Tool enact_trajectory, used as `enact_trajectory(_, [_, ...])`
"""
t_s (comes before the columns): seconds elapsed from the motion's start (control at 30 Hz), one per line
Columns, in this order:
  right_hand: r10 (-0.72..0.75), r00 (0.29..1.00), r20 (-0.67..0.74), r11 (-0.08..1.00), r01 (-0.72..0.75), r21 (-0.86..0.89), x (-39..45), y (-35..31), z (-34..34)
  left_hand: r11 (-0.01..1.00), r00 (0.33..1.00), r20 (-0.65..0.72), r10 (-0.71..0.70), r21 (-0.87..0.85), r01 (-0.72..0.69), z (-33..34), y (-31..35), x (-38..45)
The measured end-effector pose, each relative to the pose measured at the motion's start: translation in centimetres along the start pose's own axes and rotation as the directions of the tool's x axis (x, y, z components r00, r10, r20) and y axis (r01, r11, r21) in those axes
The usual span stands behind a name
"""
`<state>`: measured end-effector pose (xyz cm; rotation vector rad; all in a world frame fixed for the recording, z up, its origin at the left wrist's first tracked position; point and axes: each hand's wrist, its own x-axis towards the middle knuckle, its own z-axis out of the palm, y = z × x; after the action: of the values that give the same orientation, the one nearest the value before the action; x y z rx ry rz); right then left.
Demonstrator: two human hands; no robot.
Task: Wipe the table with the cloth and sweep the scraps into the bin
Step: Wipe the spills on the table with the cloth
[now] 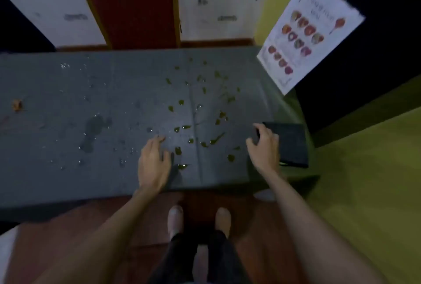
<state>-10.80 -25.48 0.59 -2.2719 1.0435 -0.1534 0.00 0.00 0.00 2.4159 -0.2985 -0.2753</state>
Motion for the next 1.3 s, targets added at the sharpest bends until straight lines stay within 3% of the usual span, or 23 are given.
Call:
enact_trajectory(0.13, [0.052, 0.997, -0.054, 0.983, -0.061, -0.172, 0.8, 4.3, 1.5, 0.991, 1.0, 0.009, -0.027, 0.132, 0.025, 2.3, -1.6, 1.3])
enact_trajectory(0.23, [0.066, 0.981, -0.182, 0.937, -0.124, -0.327, 2.5, 7.1, 1.6, 0.976, 0.999, 0.004, 0.051, 0.211, -0.05, 3.5, -3.0, 2.5])
enact_trajectory(0.33, [0.222, 0.969, -0.111, 0.889, -0.248, -0.386, 4.3, 9.4, 1.7, 0.957, 0.994, -0.012, 0.112, 0.271, -0.104, 4.2, -4.4, 3.4])
enact_trajectory(0.4, [0.286, 0.953, -0.096, 0.86, -0.3, -0.413, 4.5, 10.1, 2.5, 0.948, 0.992, -0.021, 0.124, 0.297, -0.112, 4.6, -5.2, 3.6])
enact_trajectory(0.57, [0.231, 0.906, -0.354, 0.867, -0.357, -0.347, 4.7, 8.5, 4.9, 0.943, 0.994, -0.005, 0.112, 0.315, -0.105, 5.1, -6.7, 3.5])
enact_trajectory(0.63, [0.244, 0.896, -0.37, 0.879, -0.365, -0.306, 5.1, 7.1, 5.9, 0.942, 0.992, 0.0, 0.125, 0.314, -0.119, 5.1, -7.0, 3.5])
enact_trajectory(0.7, [0.167, 0.934, -0.314, 0.906, -0.271, -0.324, 5.0, 4.8, 7.4, 0.942, 0.99, 0.012, 0.139, 0.308, -0.136, 5.1, -7.4, 3.4])
enact_trajectory(0.8, [-0.186, 0.971, -0.153, 0.92, 0.118, -0.373, 2.4, 0.1, 11.1, 0.933, 0.987, 0.019, 0.161, 0.322, -0.159, 5.3, -7.9, 3.2])
enact_trajectory(0.9, [-0.476, 0.879, -0.001, 0.814, 0.441, -0.378, -2.3, -2.3, 14.4, 0.927, 0.985, -0.006, 0.17, 0.339, -0.158, 5.4, -8.3, 3.1])
enact_trajectory(1.03, [-0.589, 0.807, 0.046, 0.735, 0.558, -0.385, -5.6, 2.0, 12.9, 0.926, 0.985, -0.01, 0.17, 0.343, -0.156, 5.4, -8.4, 3.1])
enact_trajectory(1.1, [-0.506, 0.863, 0.001, 0.764, 0.449, -0.463, -5.8, 5.7, 10.2, 0.925, 0.986, -0.004, 0.165, 0.348, -0.154, 5.5, -8.5, 3.1])
enact_trajectory(1.17, [-0.289, 0.944, -0.162, 0.839, 0.168, -0.517, -4.5, 8.6, 7.3, 0.92, 0.985, -0.007, 0.17, 0.361, -0.156, 5.6, -8.6, 3.1])
enact_trajectory(1.23, [-0.02, 0.937, -0.35, 0.884, -0.146, -0.443, -2.3, 8.9, 5.6, 0.915, 0.985, -0.014, 0.174, 0.372, -0.156, 5.7, -8.6, 3.0])
enact_trajectory(1.3, [0.102, 0.893, -0.439, 0.888, -0.28, -0.364, -0.2, 6.4, 6.5, 0.916, 0.985, -0.017, 0.174, 0.37, -0.155, 5.7, -8.6, 3.0])
